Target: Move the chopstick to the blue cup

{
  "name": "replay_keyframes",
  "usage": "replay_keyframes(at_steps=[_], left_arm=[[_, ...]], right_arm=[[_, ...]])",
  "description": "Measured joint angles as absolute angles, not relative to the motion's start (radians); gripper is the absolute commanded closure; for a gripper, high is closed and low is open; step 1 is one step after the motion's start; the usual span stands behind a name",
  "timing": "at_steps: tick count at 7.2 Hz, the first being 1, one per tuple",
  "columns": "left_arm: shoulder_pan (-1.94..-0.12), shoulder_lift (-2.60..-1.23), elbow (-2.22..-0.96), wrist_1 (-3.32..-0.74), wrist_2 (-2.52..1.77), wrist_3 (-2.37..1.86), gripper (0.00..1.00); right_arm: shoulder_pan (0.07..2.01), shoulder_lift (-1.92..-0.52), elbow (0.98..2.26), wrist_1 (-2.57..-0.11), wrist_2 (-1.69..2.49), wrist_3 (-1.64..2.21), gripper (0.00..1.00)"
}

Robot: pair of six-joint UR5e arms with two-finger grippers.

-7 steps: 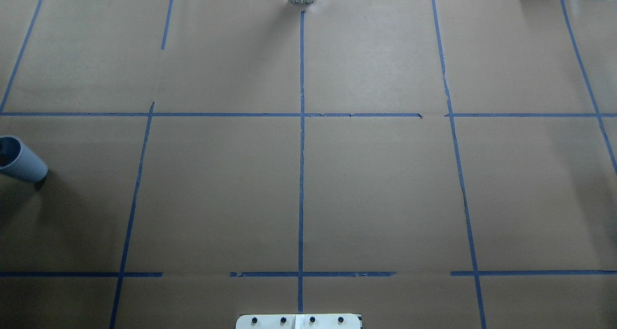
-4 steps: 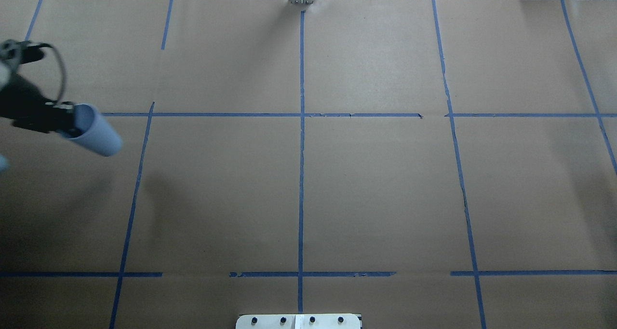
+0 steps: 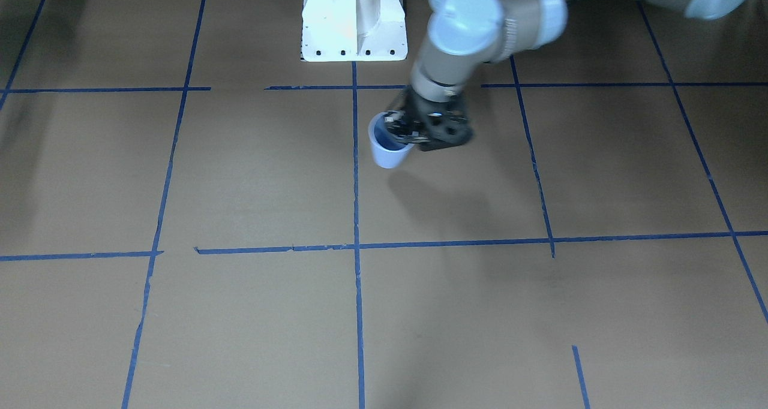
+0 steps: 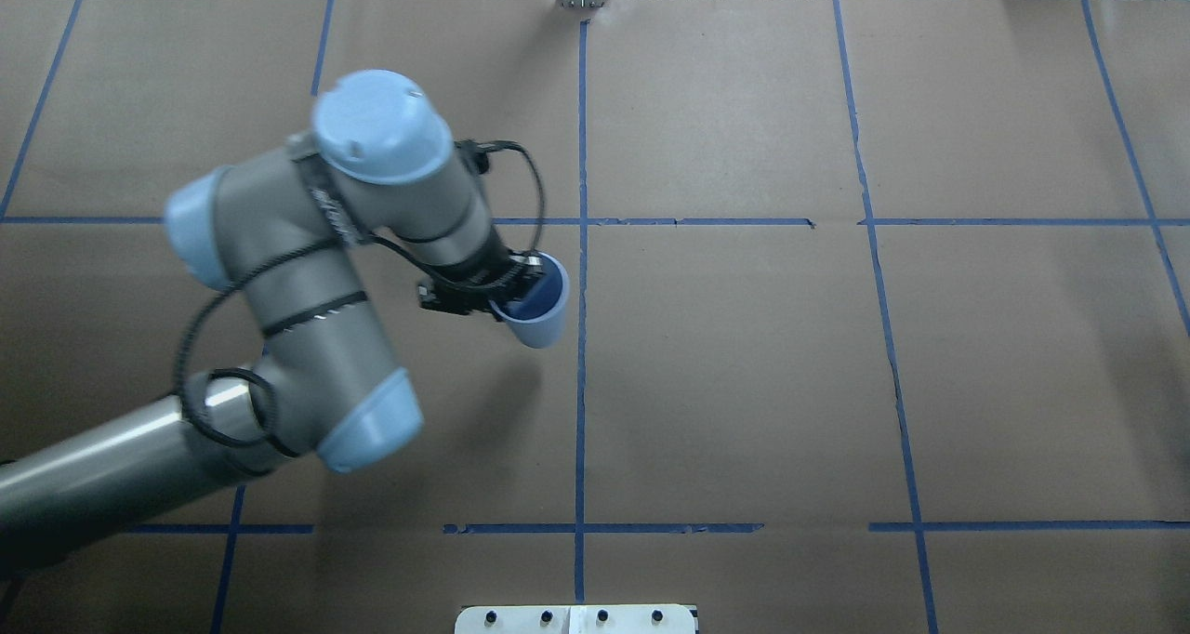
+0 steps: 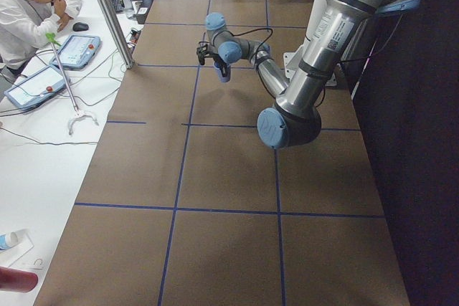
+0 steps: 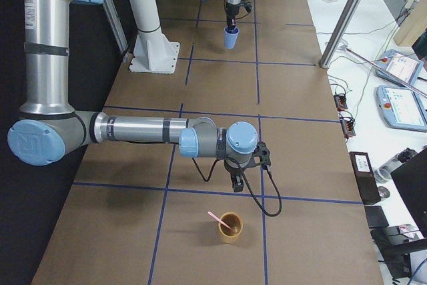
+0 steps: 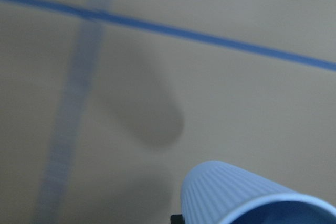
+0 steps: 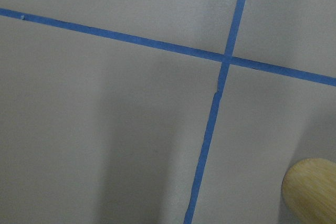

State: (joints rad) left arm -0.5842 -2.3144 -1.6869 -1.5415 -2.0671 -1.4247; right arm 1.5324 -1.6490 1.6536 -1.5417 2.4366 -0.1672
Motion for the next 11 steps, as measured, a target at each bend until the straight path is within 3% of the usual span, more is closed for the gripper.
replay_keyframes(at_steps=[3, 8, 9, 10, 11], left_arm=[[-0.537, -2.418, -1.578, -1.541, -1.992, -1.442, 1.0], [-0.495, -2.408, -1.518, -1.618, -1.914, -1.421, 0.92], [-0.495, -2.404, -1.52, -1.618, -1.913, -1.42, 0.75], [-0.495, -2.398, -1.523, -1.619, -1.913, -1.419, 0.33], [-0.495, -2.393, -1.525, -1.62, -1.913, -1.42, 0.0]], right_arm=[[1.532, -1.649, 1.654, -1.542, 2.446, -0.167, 0.0], [1.53, -1.649, 1.656, -1.536, 2.45, -0.167, 0.0], [1.531, -1.649, 1.657, -1.536, 2.452, -0.167, 0.0], [1.531, -1.649, 1.659, -1.536, 2.453, -0.167, 0.0], [1.531, -1.649, 1.66, -1.536, 2.454, -0.167, 0.0]])
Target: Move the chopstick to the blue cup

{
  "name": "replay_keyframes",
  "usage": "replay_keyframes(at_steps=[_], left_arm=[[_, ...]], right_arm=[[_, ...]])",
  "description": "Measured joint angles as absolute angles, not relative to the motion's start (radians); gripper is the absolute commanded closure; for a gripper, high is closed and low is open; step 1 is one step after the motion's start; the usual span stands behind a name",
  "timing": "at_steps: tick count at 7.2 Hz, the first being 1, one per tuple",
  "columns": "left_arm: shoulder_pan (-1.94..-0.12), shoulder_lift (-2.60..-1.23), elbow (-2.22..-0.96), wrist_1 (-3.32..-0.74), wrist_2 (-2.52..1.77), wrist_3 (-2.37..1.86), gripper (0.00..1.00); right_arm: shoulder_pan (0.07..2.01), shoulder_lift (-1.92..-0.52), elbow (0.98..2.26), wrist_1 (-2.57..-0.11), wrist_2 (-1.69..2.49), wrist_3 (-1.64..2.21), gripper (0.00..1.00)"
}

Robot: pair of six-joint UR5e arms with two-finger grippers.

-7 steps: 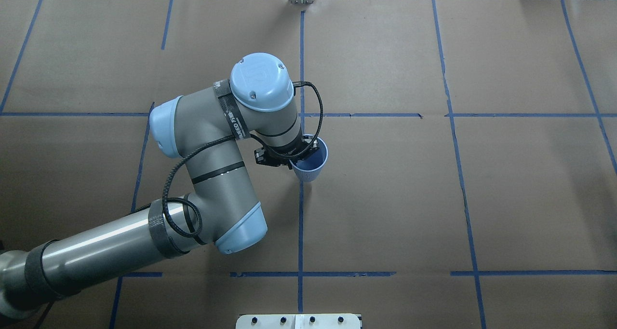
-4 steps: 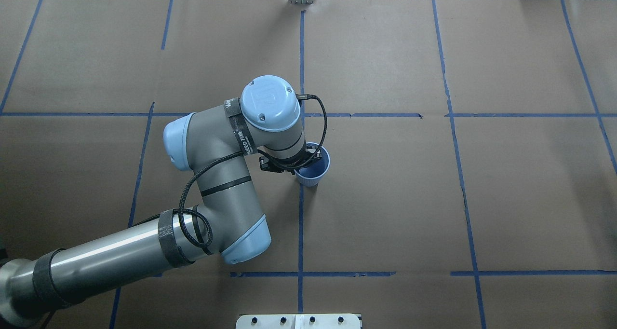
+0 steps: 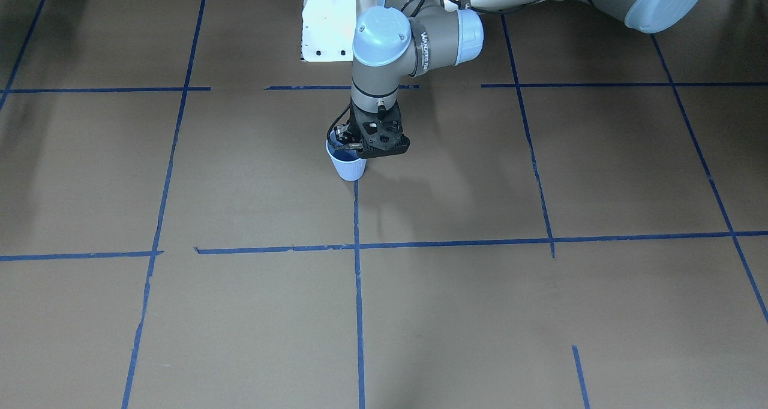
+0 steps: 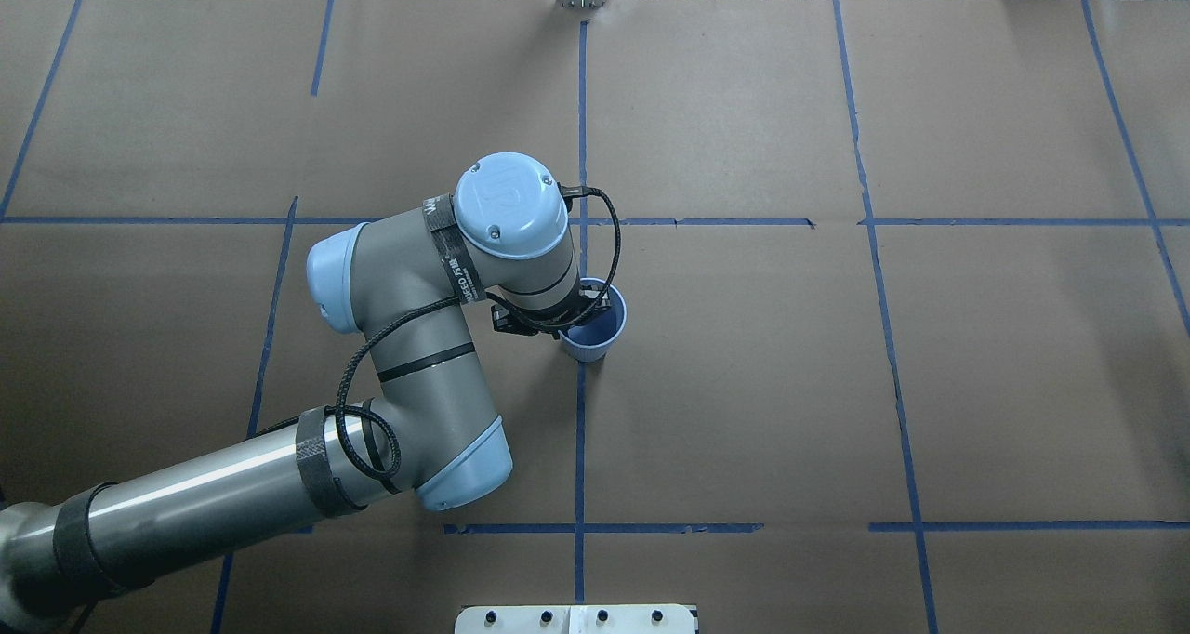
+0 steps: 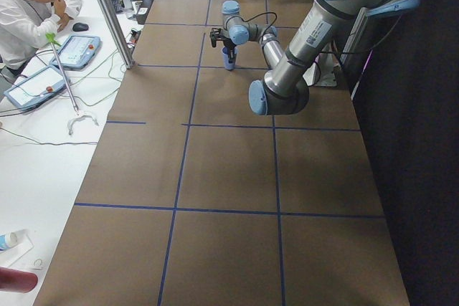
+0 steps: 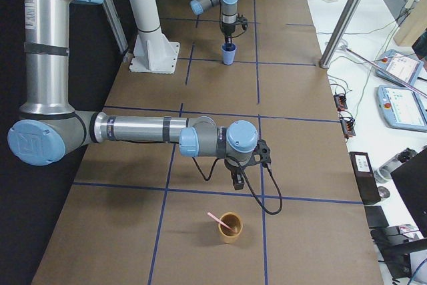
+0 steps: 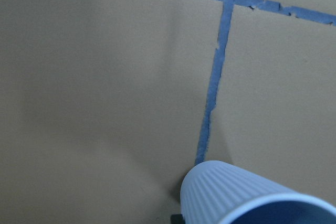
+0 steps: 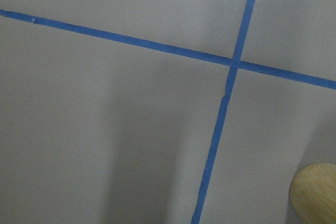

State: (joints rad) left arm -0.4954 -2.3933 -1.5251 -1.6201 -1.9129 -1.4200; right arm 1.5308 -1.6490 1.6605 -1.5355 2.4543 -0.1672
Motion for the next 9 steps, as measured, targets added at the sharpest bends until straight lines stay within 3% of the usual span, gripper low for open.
replay_keyframes(at_steps=[2, 6, 9], left_arm=[[-0.498, -2.374, -1.546, -1.645, -1.914, -1.422, 0.0], [-0.585, -2.173, -1.864, -1.646, -1.917, -1.418, 0.0], [-0.609, -2.141, -1.903, -1.646, -1.917, -1.417, 0.0]], right_arm=[[1.531, -1.649, 1.662, -1.535, 2.462, -0.167, 0.0], [1.609, -1.695, 1.679, -1.536, 2.368, -0.175, 0.05], [1.73, -1.762, 1.668, -1.536, 2.294, -0.177, 0.01]])
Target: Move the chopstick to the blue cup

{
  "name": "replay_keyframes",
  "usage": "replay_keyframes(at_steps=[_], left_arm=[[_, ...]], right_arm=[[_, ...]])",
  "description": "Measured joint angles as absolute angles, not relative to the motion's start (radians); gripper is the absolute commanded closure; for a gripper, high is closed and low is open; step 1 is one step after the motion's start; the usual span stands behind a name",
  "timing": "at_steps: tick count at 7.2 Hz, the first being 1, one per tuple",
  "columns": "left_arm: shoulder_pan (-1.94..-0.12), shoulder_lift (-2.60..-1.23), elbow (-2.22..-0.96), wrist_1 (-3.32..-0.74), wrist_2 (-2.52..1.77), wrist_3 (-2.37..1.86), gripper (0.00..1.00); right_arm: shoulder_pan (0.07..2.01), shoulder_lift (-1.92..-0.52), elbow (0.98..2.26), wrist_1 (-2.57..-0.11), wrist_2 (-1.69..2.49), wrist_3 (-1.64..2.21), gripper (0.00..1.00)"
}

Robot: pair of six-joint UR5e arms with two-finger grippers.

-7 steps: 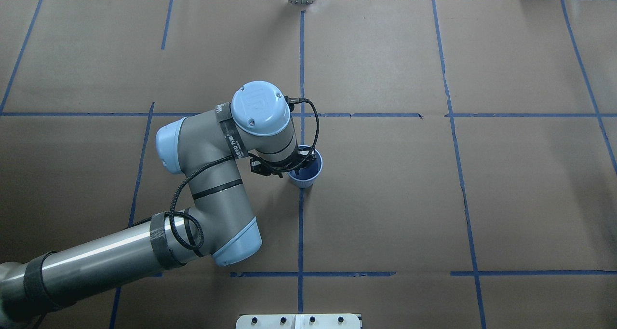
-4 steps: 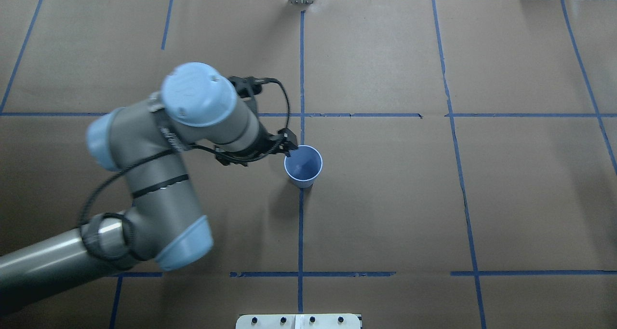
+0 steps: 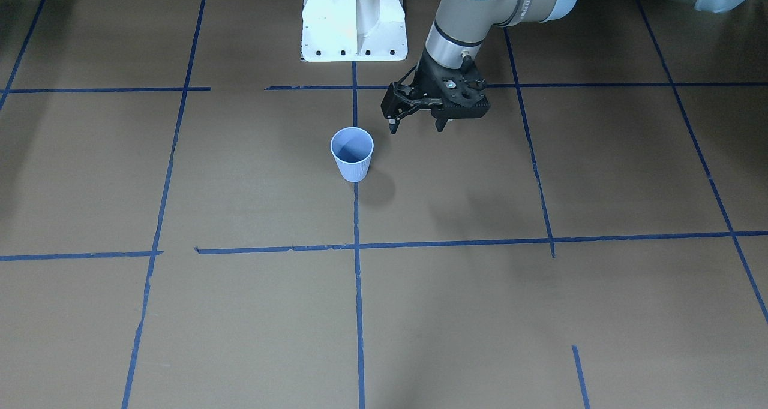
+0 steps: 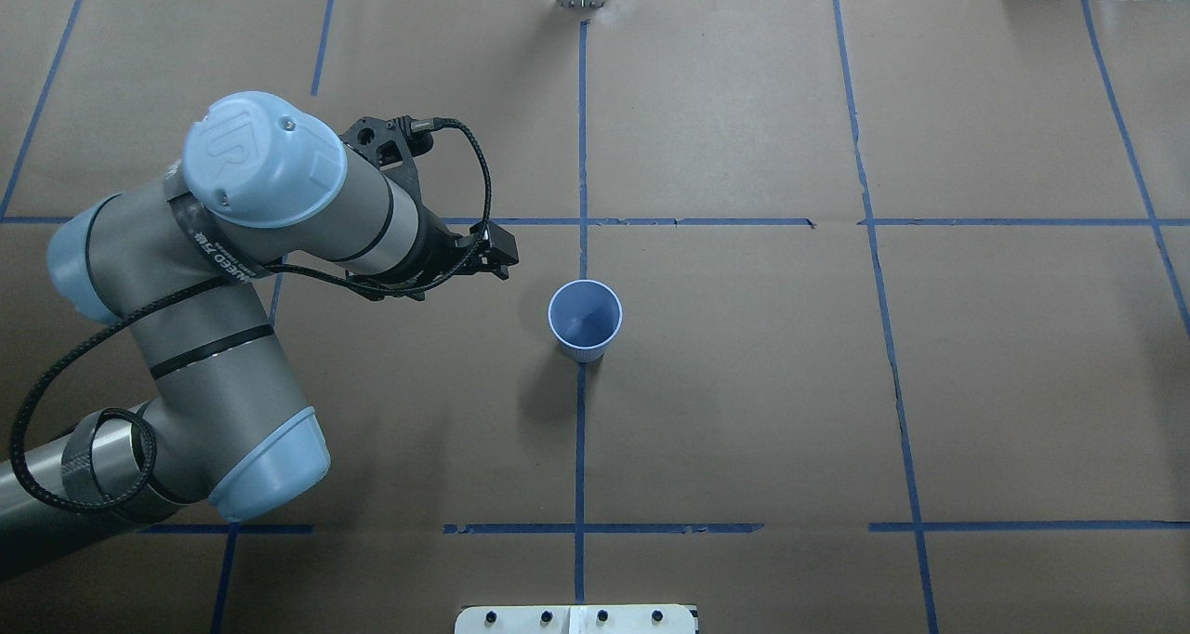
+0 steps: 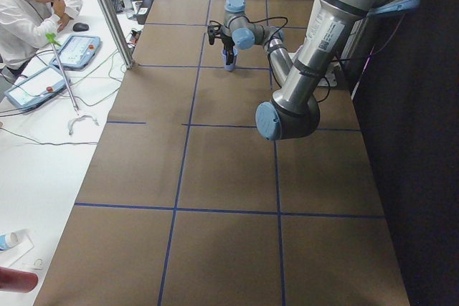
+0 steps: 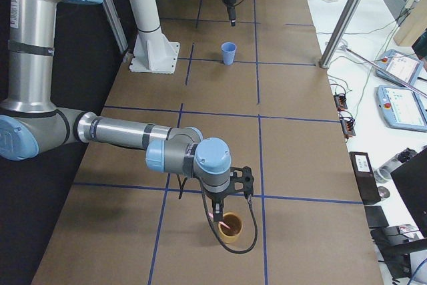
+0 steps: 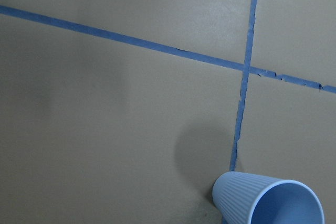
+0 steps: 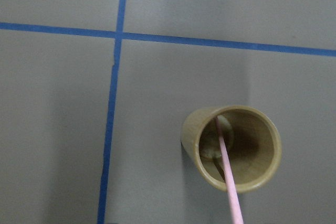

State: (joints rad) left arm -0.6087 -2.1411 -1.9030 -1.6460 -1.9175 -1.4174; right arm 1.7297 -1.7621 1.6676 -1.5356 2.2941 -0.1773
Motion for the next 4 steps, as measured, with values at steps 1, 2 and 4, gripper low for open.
replay_keyframes(at_steps=[1, 2, 4], left_arm=[[-0.611, -2.14, -1.904, -1.646, -1.917, -1.417, 0.0], [-0.611, -2.139, -1.905, -1.646, -1.917, -1.417, 0.0], [-0.612, -2.136, -1.905, -1.647, -1.917, -1.417, 0.0]], right_arm=[[1.741, -1.782, 1.651, -1.536, 2.285, -0.173, 0.01], [1.745, -1.789, 1.633, -1.528, 2.279, -0.17, 0.02], [1.745, -1.788, 1.591, -1.444, 2.277, -0.089, 0.09]])
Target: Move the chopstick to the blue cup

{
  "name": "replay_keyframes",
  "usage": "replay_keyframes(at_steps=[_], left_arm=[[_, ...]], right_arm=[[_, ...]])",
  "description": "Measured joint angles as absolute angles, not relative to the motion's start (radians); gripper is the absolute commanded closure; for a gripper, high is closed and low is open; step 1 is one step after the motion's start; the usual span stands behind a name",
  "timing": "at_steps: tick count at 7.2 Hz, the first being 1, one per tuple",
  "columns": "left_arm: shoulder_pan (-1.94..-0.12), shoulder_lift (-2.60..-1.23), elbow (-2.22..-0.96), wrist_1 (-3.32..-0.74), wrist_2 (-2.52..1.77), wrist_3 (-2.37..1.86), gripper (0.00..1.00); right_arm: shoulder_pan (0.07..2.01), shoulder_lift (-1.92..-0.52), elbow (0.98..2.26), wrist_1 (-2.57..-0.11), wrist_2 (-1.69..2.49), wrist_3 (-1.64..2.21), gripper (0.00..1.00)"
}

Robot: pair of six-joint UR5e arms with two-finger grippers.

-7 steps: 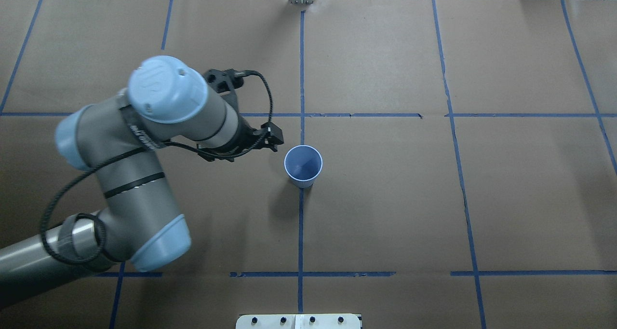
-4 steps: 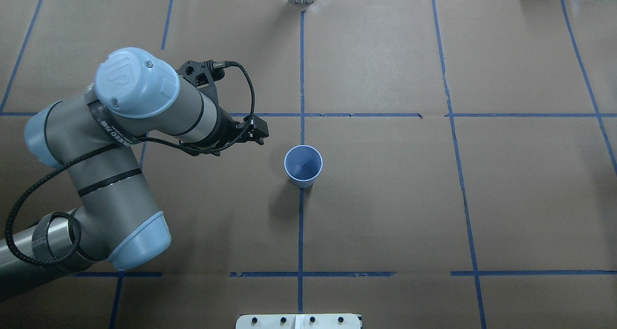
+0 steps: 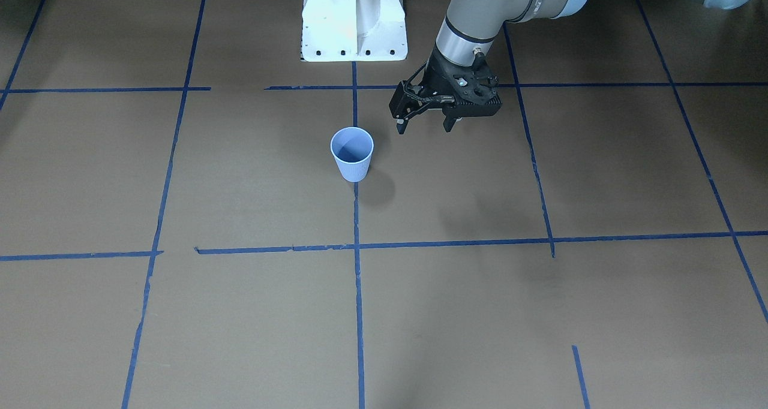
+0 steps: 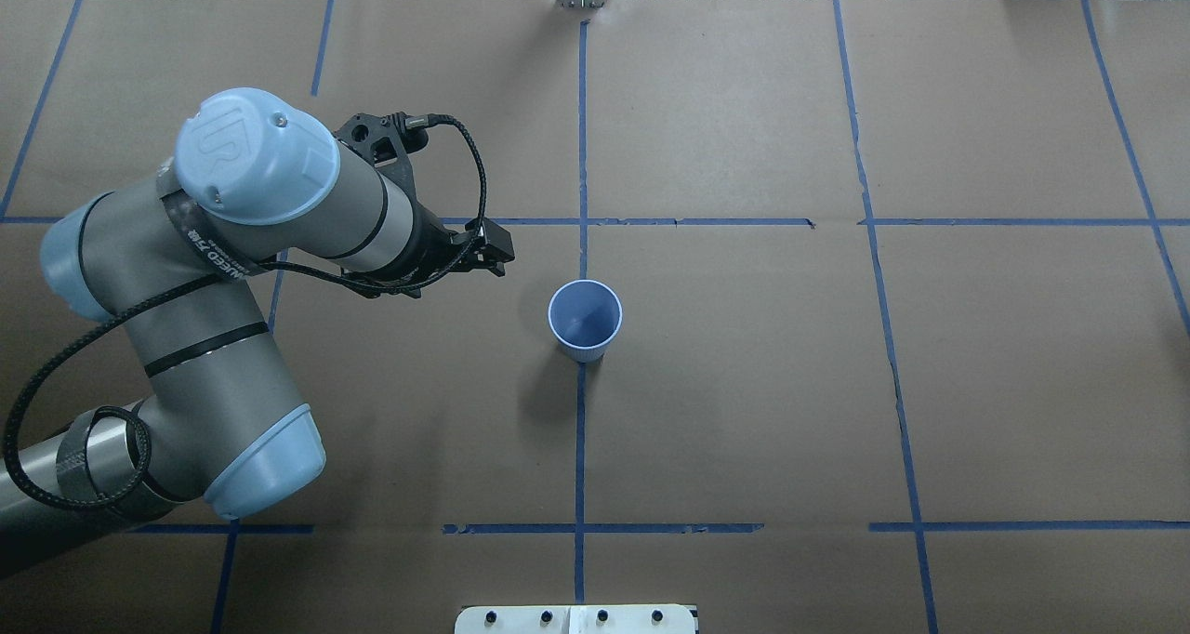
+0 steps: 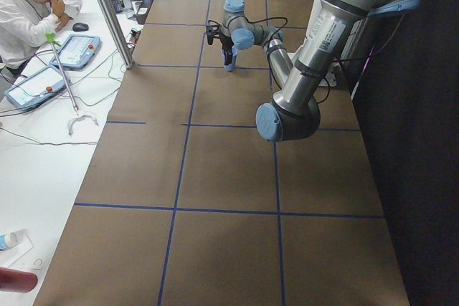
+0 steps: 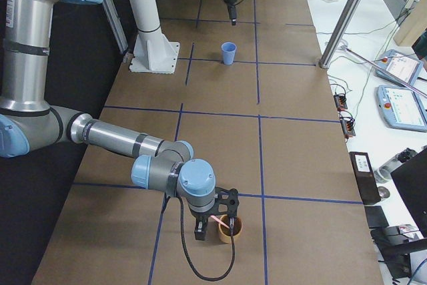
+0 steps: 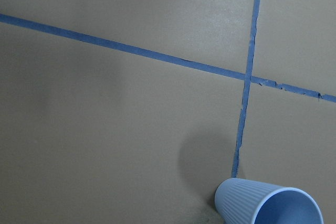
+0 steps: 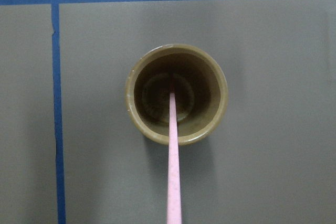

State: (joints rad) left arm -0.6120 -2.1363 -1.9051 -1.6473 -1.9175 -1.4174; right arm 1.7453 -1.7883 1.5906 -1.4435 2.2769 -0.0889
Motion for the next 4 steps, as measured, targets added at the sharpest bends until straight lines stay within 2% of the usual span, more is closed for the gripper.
replay_keyframes(at_steps=[3, 4], left_arm=[[-0.612, -2.134, -1.906, -1.648, -1.917, -1.418, 0.0], [-0.612, -2.133, -1.907, -1.648, -1.917, -1.419, 0.0]], right_arm=[[1.744, -1.79, 1.559, -1.356, 2.282, 0.033, 0.18], [1.744, -1.792, 1.557, -1.353, 2.286, 0.04, 0.33]])
